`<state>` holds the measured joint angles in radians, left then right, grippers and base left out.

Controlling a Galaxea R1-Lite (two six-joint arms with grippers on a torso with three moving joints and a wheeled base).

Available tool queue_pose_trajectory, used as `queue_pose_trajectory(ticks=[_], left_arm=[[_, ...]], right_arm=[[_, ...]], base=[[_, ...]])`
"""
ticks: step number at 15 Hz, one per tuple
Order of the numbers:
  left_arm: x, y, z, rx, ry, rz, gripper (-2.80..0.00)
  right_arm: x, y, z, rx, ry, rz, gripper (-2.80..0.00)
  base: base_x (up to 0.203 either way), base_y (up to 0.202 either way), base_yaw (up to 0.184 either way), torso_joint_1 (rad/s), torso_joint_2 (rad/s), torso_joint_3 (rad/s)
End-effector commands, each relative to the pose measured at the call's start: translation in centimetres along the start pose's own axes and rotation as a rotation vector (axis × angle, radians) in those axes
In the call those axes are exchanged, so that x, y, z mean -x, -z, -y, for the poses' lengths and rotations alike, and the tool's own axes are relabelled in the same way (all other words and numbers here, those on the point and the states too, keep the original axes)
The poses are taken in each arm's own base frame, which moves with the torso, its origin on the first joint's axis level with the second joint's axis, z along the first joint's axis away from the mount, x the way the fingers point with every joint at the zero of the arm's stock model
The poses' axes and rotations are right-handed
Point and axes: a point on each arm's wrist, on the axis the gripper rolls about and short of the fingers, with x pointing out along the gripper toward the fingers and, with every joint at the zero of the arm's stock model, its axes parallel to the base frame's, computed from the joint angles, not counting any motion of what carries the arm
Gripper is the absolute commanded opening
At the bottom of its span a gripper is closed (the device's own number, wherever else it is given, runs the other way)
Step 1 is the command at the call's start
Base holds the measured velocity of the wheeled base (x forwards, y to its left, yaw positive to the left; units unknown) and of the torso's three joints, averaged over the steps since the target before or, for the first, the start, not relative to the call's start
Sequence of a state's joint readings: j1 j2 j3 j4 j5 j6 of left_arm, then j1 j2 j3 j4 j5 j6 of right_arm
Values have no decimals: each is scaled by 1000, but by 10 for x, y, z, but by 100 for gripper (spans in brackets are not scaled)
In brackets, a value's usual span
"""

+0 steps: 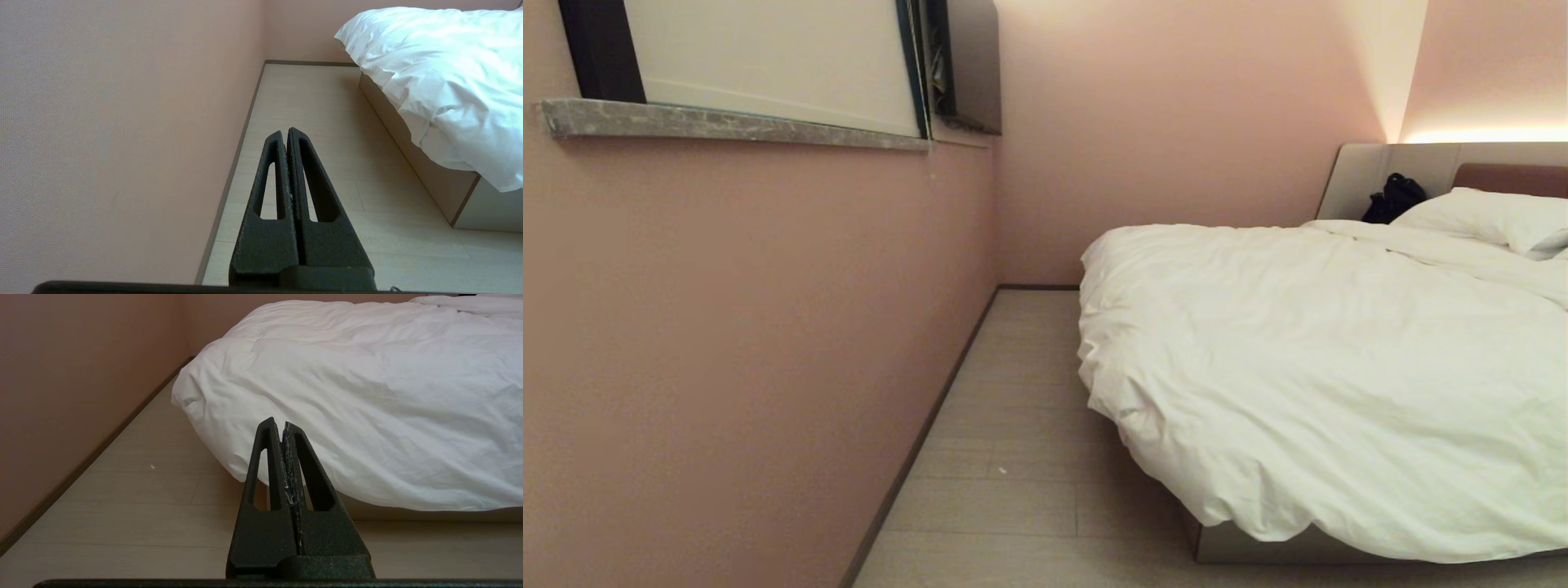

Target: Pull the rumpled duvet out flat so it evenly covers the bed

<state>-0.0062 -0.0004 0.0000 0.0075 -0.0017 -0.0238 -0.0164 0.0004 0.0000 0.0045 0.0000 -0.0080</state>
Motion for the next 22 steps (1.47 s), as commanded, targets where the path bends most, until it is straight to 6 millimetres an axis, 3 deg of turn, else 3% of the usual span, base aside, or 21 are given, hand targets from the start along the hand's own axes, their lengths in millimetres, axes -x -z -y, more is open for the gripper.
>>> queue_pose_trajectory(ticks=[1, 22], left_arm=[[0, 0, 0, 1, 0, -1, -280], [0, 0, 0, 1, 0, -1, -280]], right_arm=[[0, 0, 0, 0, 0, 0, -280], [0, 0, 0, 0, 0, -1, -280]], base=[[0, 0, 0, 0, 0, 0], [0, 0, 0, 0, 0, 0]])
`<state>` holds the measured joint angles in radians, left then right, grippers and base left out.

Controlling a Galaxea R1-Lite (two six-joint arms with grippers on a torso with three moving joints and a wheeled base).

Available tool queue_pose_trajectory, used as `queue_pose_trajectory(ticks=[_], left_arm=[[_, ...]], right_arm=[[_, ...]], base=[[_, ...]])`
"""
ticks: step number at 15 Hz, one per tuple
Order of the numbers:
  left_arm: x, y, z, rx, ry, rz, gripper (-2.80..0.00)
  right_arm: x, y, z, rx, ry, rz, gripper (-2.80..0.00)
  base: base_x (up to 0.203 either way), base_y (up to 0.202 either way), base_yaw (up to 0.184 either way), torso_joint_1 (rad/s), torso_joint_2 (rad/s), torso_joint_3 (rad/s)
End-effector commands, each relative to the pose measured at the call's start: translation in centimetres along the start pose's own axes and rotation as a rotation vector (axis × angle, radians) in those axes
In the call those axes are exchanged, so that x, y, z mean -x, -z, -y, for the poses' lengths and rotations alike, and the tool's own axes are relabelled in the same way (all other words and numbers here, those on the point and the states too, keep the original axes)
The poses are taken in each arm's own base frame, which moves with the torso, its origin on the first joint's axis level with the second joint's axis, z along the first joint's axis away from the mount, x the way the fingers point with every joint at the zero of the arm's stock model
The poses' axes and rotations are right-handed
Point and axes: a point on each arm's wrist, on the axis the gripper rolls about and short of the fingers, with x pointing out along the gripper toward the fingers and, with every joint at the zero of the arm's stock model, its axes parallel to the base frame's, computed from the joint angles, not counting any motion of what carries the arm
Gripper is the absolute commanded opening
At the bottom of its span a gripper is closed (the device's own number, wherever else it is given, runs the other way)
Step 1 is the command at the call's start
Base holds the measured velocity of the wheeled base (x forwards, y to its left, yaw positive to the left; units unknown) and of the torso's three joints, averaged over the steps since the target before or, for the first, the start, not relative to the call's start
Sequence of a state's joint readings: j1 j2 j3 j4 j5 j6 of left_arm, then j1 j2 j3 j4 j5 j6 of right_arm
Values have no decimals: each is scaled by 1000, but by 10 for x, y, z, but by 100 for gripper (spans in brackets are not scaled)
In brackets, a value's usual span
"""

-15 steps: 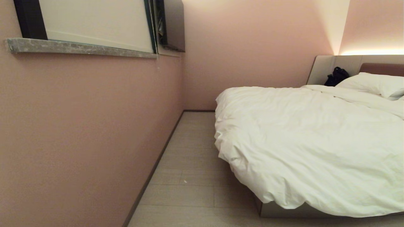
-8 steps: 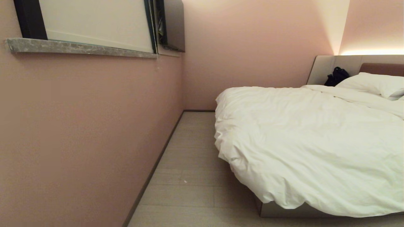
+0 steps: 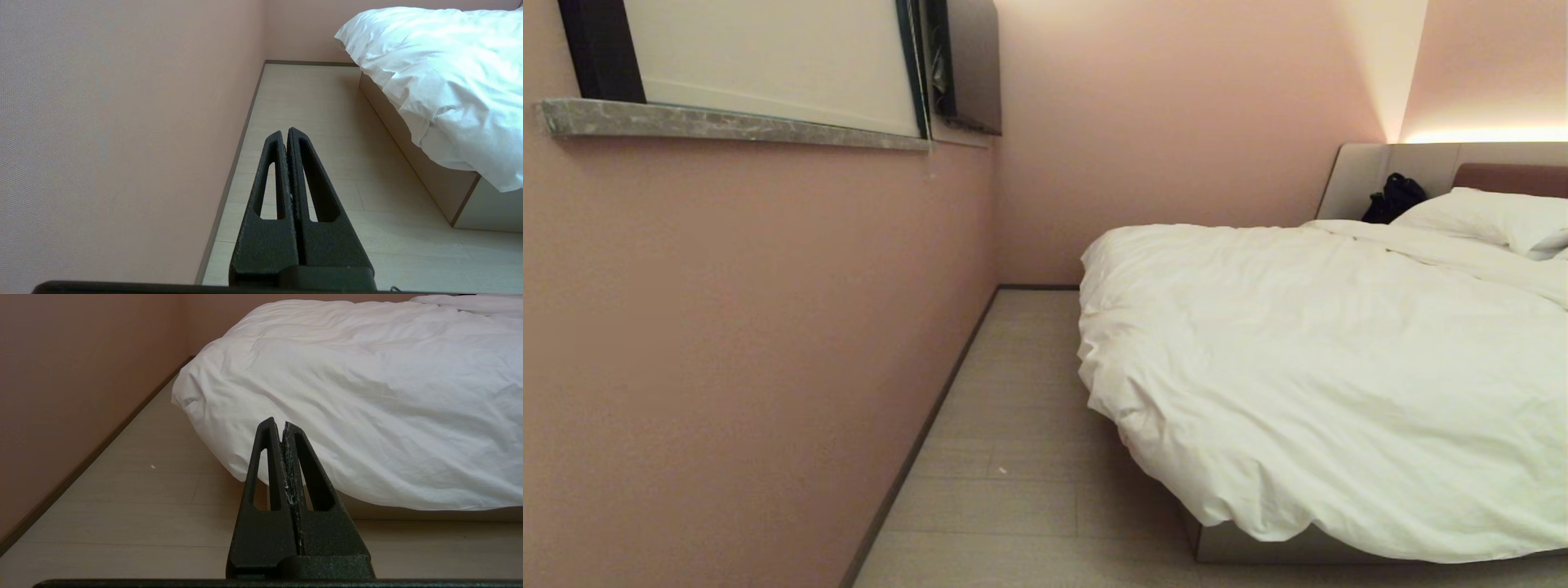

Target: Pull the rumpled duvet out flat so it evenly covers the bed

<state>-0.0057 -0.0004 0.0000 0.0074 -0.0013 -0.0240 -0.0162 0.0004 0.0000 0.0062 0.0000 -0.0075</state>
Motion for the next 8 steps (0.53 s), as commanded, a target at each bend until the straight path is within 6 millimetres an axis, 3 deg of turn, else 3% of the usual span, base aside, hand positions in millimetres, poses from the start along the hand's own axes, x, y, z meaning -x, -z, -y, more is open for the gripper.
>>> queue_pose_trajectory(ticks=[1, 8], left_arm=[[0, 0, 0, 0, 1, -1, -280], [0, 0, 0, 0, 1, -1, -280]], right_arm=[[0, 0, 0, 0, 1, 0, -280], [0, 0, 0, -1, 1, 0, -280]], base=[[0, 0, 0, 0, 0, 0], [0, 0, 0, 0, 0, 0]])
